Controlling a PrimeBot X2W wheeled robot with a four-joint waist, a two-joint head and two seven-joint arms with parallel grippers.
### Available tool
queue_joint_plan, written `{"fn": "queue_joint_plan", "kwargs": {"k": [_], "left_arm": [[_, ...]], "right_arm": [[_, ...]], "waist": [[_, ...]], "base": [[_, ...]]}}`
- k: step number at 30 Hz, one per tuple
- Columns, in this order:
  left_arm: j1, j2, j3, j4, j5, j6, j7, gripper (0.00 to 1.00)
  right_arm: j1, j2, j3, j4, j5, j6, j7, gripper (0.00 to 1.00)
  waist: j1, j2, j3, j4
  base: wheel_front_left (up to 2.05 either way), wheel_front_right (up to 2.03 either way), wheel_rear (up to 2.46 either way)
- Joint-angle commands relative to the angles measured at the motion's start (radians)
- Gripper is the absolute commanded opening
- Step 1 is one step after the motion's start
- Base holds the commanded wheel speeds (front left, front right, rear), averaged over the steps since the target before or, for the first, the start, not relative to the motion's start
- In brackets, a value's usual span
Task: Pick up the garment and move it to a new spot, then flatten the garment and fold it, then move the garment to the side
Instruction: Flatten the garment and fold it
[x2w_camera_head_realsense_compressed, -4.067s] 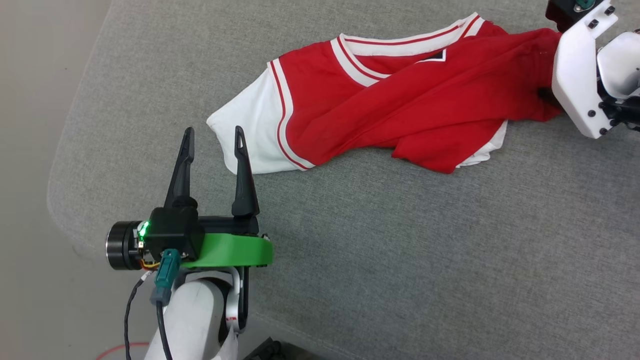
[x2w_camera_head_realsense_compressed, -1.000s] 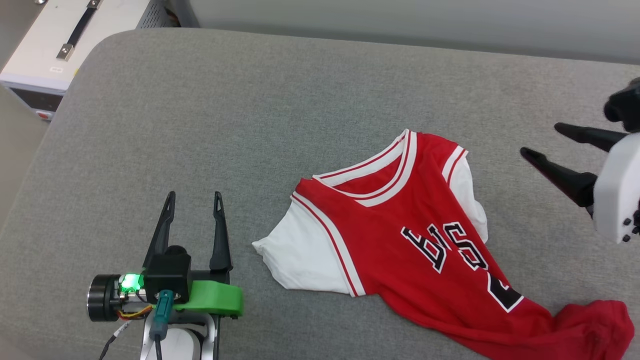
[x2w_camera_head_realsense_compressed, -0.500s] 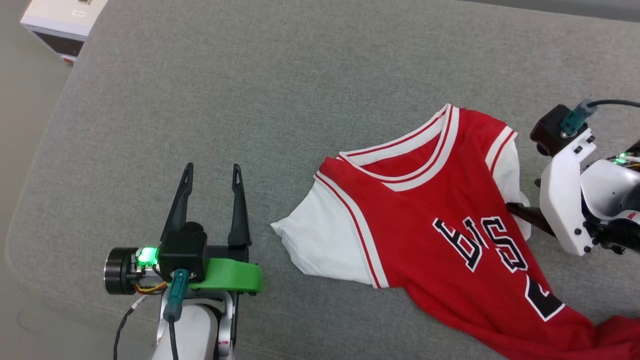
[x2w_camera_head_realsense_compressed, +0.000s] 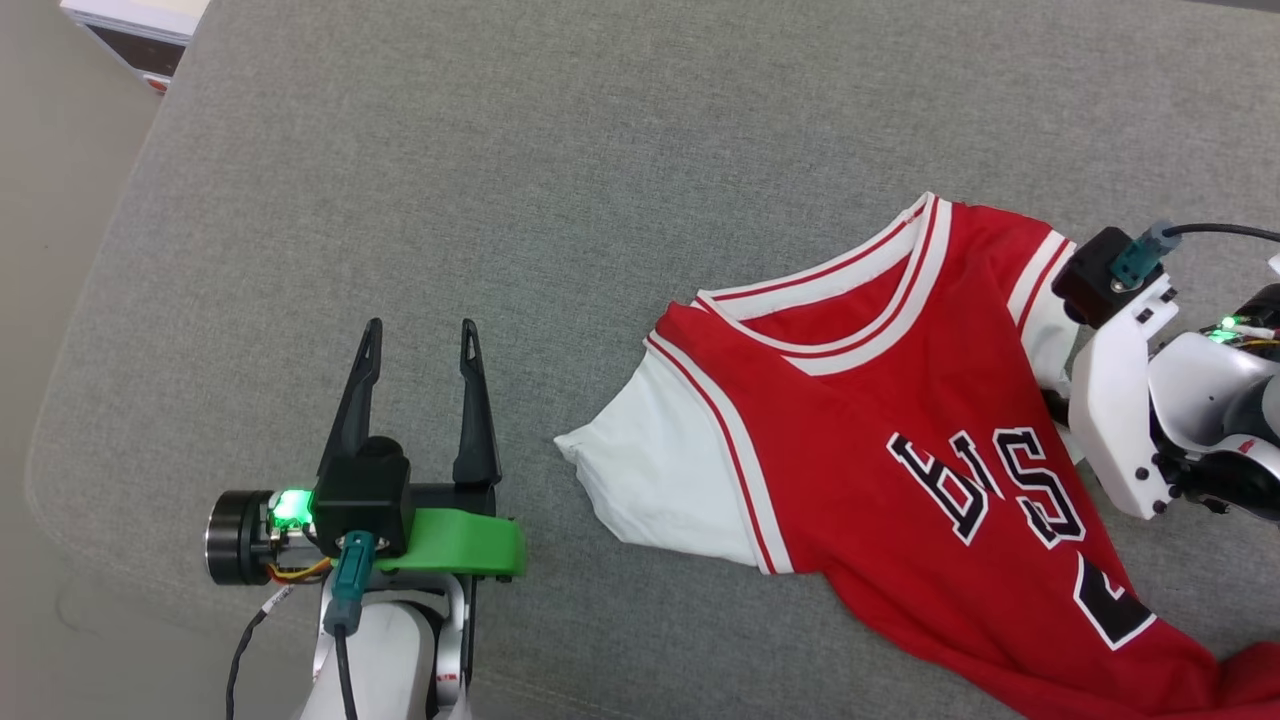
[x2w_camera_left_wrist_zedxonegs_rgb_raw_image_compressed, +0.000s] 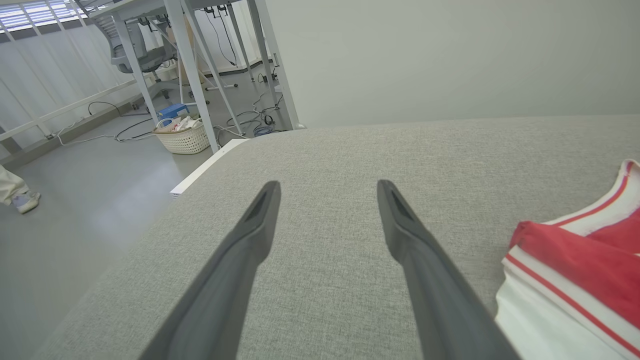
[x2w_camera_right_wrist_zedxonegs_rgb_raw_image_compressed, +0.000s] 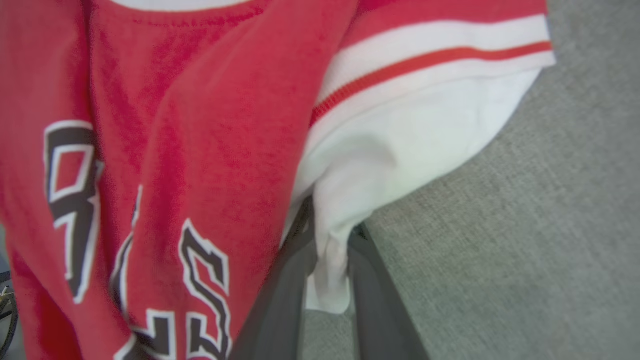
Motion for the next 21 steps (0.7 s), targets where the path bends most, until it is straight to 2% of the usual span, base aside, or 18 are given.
{"fn": "queue_joint_plan", "kwargs": {"k": [1,9,16,21], "left_arm": [[-0.01,-0.004,0.004,0.0,0.003,0.004,-0.006,1.0],[0.013,0.007,0.01,0.003,0.01,0.002,-0.006,1.0],[0.052,0.027,0.022,0.003,0.012,0.005,-0.006,1.0],[0.071,0.038,0.025,-0.001,0.013,0.005,-0.006,1.0]], "right_arm": [[0.024,0.025,0.036,0.022,0.01,0.0,-0.011,0.0],[-0.025,-0.001,0.007,-0.016,0.034,0.0,-0.144,0.0],[-0.005,-0.087,-0.048,-0.075,0.052,0.0,-0.215,0.0],[0.072,-0.152,-0.123,-0.084,0.073,0.0,-0.231,0.0]], "waist": [[-0.0001,0.0,-0.012,-0.013],[-0.0001,0.0,-0.07,-0.052],[-0.0001,0.0,-0.12,-0.102],[-0.0001,0.0,-0.137,-0.138]], "base": [[0.0,0.0,0.0],[0.0,0.0,0.0],[0.0,0.0,0.0],[0.0,0.0,0.0]]}}
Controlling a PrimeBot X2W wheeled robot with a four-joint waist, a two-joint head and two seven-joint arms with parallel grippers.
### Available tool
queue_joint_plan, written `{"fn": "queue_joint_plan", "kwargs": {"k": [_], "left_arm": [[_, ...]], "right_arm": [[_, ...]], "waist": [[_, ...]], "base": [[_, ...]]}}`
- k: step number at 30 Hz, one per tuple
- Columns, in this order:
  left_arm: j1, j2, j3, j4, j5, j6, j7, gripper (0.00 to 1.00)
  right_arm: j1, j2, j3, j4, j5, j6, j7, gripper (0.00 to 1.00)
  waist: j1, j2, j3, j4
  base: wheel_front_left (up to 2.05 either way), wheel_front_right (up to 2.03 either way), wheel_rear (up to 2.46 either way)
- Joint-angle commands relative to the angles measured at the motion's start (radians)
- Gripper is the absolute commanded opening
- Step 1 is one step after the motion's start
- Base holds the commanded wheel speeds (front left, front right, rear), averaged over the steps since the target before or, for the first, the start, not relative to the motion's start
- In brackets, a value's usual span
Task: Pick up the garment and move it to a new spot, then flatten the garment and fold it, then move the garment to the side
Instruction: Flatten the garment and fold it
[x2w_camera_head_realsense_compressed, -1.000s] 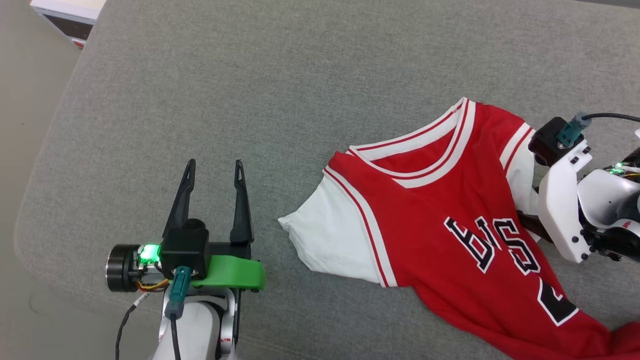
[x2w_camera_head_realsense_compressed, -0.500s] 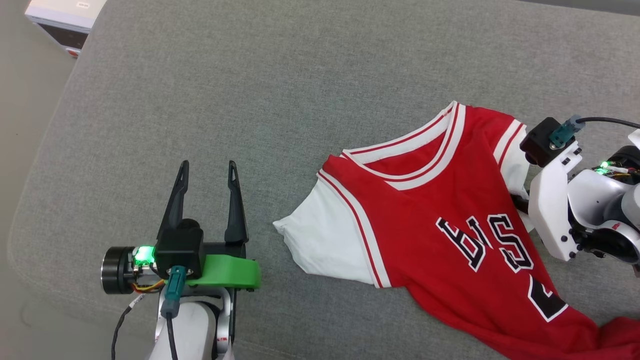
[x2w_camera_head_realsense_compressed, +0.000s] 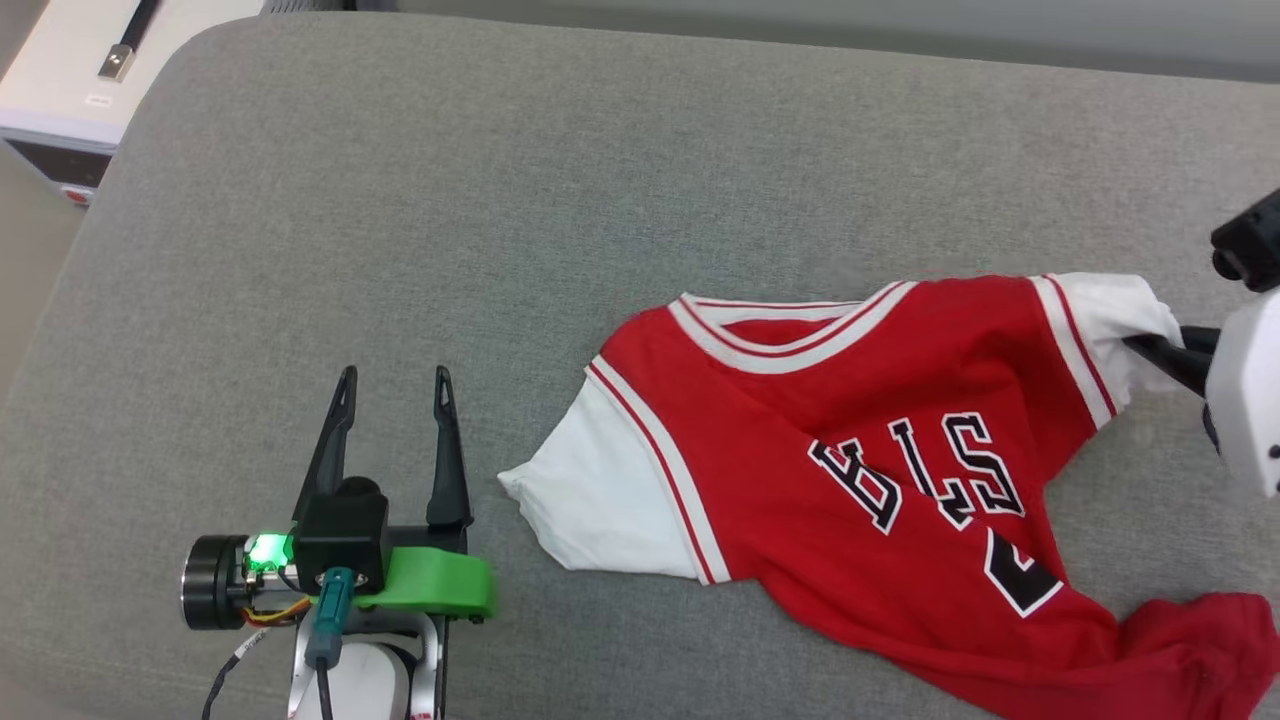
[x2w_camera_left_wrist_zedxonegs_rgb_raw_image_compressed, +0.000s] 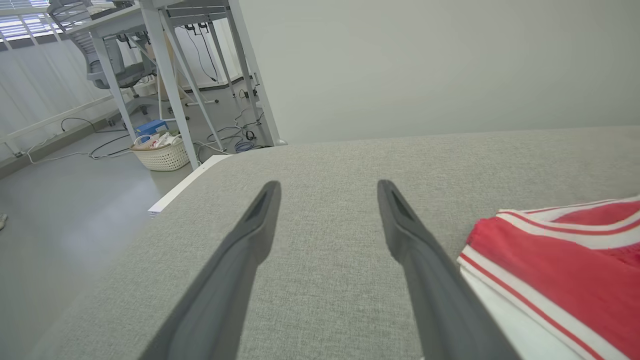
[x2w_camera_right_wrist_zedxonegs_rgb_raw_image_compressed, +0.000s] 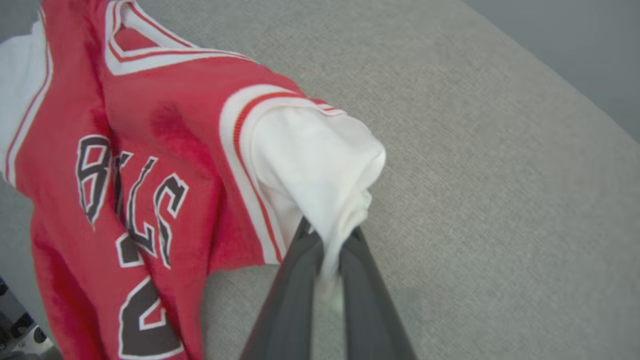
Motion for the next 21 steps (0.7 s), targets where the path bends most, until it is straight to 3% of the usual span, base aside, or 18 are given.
{"fn": "queue_joint_plan", "kwargs": {"k": [1,10,21], "left_arm": [[0.006,0.007,0.003,-0.005,0.01,0.005,-0.006,1.0],[0.004,0.016,-0.002,-0.01,0.012,0.003,-0.006,1.0],[0.001,0.025,-0.007,-0.001,0.01,0.001,-0.006,1.0]], "right_arm": [[0.043,-0.021,-0.023,0.012,0.011,-0.001,-0.008,0.0],[0.239,-0.053,-0.155,0.181,0.025,-0.001,-0.021,0.0],[0.41,0.046,-0.209,0.37,0.006,-0.001,-0.055,0.0]], "waist": [[-0.0001,0.0,-0.02,-0.032],[-0.0001,0.0,-0.013,-0.058],[-0.0001,0.0,-0.02,-0.055]], "base": [[0.0,0.0,0.0],[0.0,0.0,0.0],[0.0,0.0,0.0]]}}
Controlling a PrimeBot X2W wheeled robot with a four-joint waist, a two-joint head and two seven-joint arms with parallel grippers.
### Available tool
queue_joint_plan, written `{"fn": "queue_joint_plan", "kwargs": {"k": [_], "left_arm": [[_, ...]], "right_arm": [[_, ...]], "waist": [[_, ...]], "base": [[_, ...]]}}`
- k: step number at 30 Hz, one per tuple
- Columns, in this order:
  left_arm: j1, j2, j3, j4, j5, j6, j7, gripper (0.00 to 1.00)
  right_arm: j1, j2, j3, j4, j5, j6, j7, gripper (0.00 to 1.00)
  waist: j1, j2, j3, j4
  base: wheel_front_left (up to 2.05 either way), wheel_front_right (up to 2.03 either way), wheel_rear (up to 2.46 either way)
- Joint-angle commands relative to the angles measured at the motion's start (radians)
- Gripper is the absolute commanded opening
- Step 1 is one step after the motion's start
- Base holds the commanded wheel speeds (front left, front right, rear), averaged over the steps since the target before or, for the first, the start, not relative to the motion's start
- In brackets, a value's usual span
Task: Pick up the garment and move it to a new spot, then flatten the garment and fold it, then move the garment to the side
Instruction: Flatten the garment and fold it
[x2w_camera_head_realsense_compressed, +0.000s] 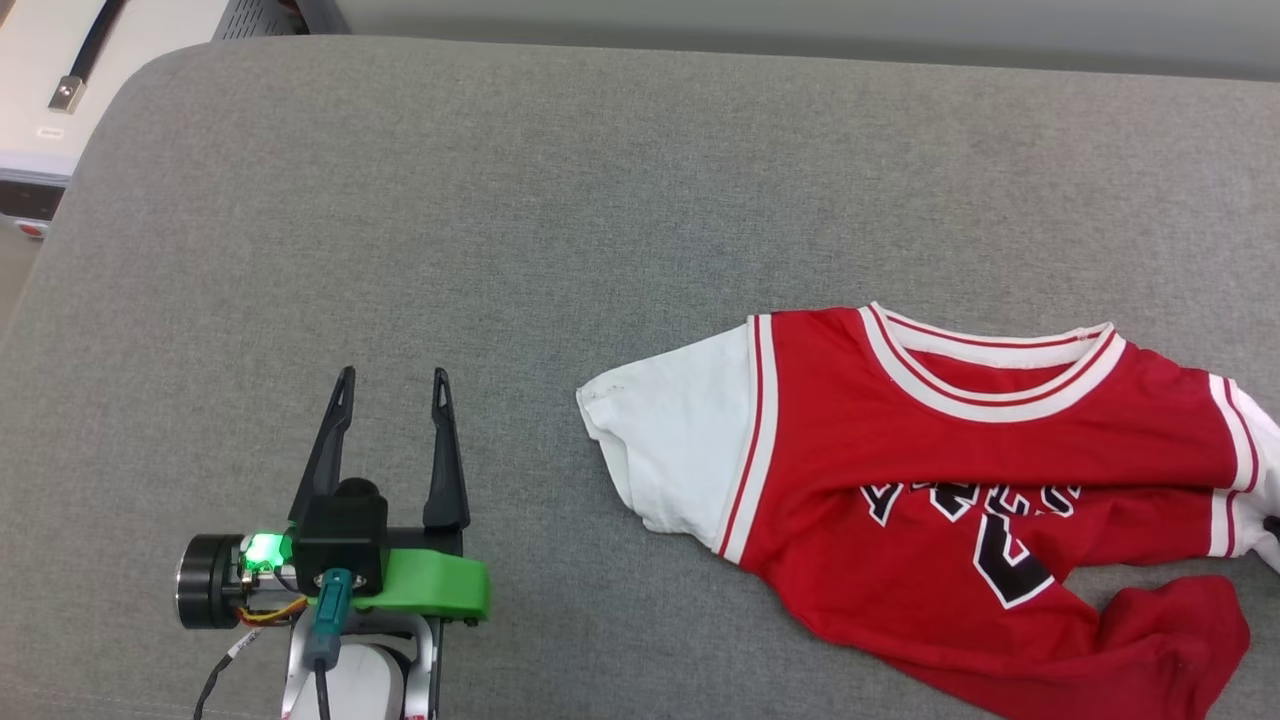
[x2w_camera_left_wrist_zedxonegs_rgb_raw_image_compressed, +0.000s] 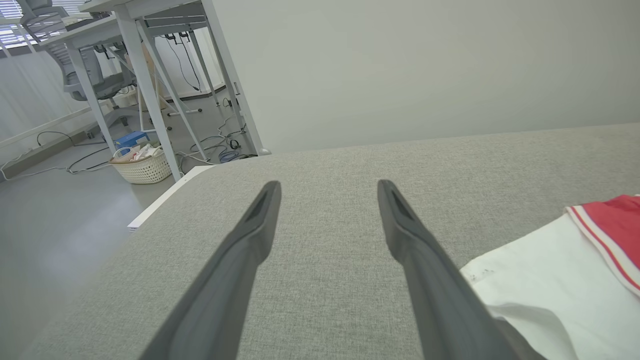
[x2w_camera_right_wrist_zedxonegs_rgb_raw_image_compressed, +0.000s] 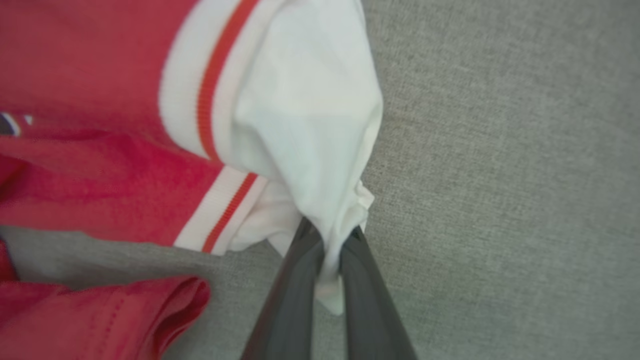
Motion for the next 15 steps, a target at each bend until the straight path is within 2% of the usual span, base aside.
{"fn": "queue_joint_plan", "kwargs": {"k": [1,2,3,12,15], "left_arm": [[0.001,0.009,0.002,0.001,0.006,0.002,-0.006,1.0],[0.003,0.011,0.003,0.002,0.006,0.002,-0.006,1.0],[0.005,0.014,0.004,0.004,0.006,0.001,-0.006,1.0],[0.032,0.039,0.024,0.0,0.001,0.001,-0.006,1.0],[0.038,0.047,0.029,-0.003,0.001,-0.003,-0.006,1.0]], "right_arm": [[0.039,0.035,0.007,0.016,-0.007,-0.001,-0.015,0.0],[0.04,0.046,-0.004,0.015,-0.011,-0.001,-0.039,0.34],[0.04,0.055,-0.014,0.013,-0.014,-0.001,-0.06,1.0],[0.07,0.115,-0.174,-0.127,-0.141,-0.001,-0.367,1.0],[0.104,0.148,-0.245,-0.178,-0.209,-0.001,-0.427,1.0]], "waist": [[0.0001,0.0,-0.008,-0.004],[0.0001,0.0,-0.013,-0.006],[0.0001,0.0,-0.019,-0.008],[0.0001,0.0,-0.084,-0.043],[0.0001,0.0,-0.1,-0.054]], "base": [[0.0,0.0,0.0],[0.0,0.0,0.0],[0.0,0.0,0.0],[0.0,0.0,0.0],[0.0,0.0,0.0]]}}
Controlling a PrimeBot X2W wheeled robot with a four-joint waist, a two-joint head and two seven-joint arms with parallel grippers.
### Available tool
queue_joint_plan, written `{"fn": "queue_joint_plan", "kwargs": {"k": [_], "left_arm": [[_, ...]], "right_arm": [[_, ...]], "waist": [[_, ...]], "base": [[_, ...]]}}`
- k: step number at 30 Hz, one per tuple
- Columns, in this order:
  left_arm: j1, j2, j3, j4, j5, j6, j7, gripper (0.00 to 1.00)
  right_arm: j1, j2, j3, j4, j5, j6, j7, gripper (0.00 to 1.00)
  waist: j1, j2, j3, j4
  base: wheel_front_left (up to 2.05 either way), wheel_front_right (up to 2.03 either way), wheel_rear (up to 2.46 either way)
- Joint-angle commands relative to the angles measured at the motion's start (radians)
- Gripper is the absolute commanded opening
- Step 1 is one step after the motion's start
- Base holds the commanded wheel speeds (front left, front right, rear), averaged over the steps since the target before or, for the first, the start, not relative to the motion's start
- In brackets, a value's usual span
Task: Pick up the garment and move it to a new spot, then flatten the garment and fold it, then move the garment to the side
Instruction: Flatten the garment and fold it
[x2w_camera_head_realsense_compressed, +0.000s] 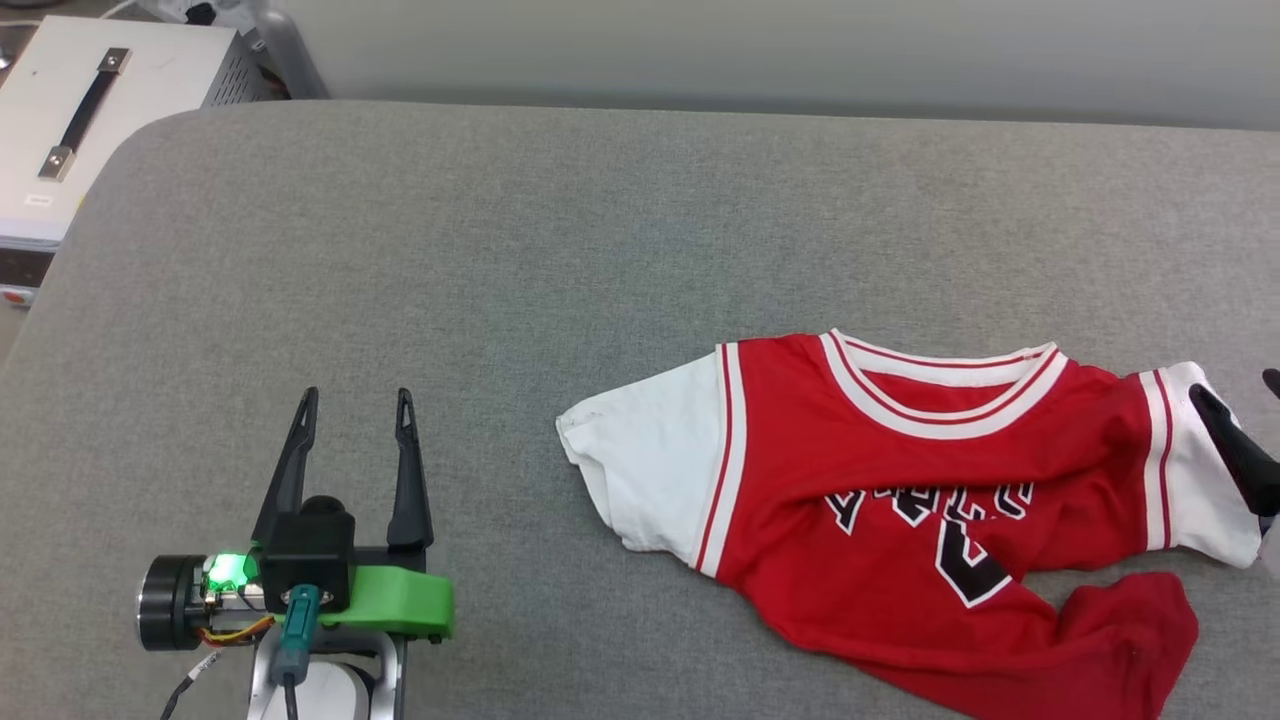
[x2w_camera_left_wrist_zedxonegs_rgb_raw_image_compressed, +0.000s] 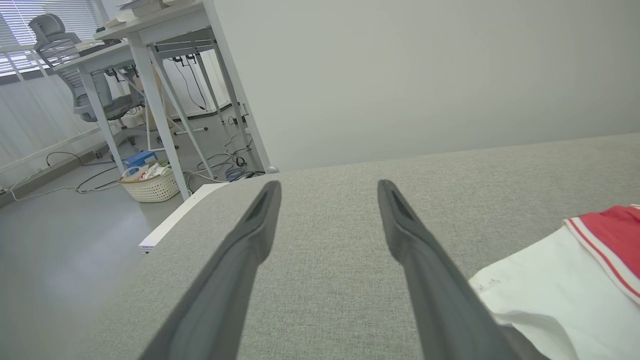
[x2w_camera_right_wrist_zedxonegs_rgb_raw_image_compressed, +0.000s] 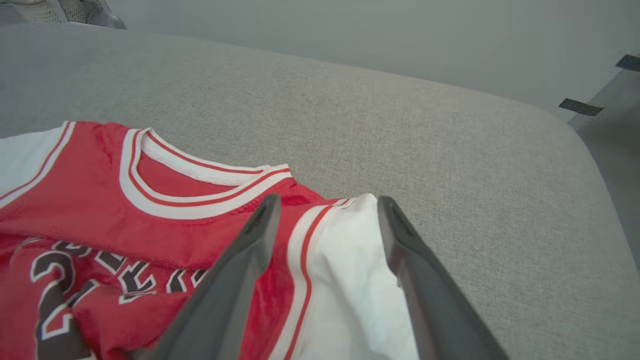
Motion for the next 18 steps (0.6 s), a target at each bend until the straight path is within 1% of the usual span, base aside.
{"fn": "queue_joint_plan", "kwargs": {"k": [1,2,6,9,12,14,16,18], "left_arm": [[0.008,0.007,0.005,-0.005,0.001,-0.002,-0.006,1.0],[0.009,0.01,0.007,-0.007,0.0,-0.003,-0.006,1.0],[-0.001,0.025,0.018,-0.013,-0.004,-0.013,-0.006,1.0],[-0.031,0.043,0.023,-0.025,-0.018,-0.048,-0.006,1.0],[-0.078,0.066,0.03,-0.009,-0.045,-0.107,-0.006,1.0],[-0.117,0.085,0.027,0.014,-0.054,-0.148,-0.006,1.0],[-0.165,0.106,0.022,0.053,-0.069,-0.195,-0.006,1.0],[-0.219,0.135,0.002,0.106,-0.073,-0.242,0.002,1.0]], "right_arm": [[0.029,0.024,-0.032,-0.023,-0.037,-0.001,-0.021,1.0],[0.041,0.039,-0.058,-0.043,-0.061,-0.001,-0.031,1.0],[0.1,0.142,-0.188,-0.141,-0.172,-0.001,-0.071,1.0],[0.147,0.242,-0.279,-0.229,-0.272,-0.001,-0.096,1.0],[0.191,0.342,-0.341,-0.309,-0.359,-0.001,-0.117,1.0],[0.213,0.395,-0.363,-0.348,-0.405,-0.001,-0.133,1.0],[0.234,0.443,-0.376,-0.376,-0.437,-0.001,-0.142,1.0],[0.253,0.475,-0.372,-0.393,-0.459,-0.001,-0.141,1.0]], "waist": [[0.0,-0.0001,-0.021,-0.019],[0.0,-0.0001,-0.025,-0.023],[0.0,-0.0001,-0.037,-0.033],[0.0,-0.0001,-0.04,-0.037],[0.0,-0.0001,-0.041,-0.039],[0.0,-0.0001,-0.04,-0.041],[0.0,-0.0001,-0.039,-0.044],[0.0,-0.0001,-0.036,-0.05]], "base": [[0.0,0.0,0.0],[0.0,0.0,0.0],[0.0,0.0,0.0],[0.0,0.0,0.0],[0.0,0.0,0.0],[0.0,0.0,0.0],[0.0,0.0,0.0],[0.0,0.0,0.0]]}}
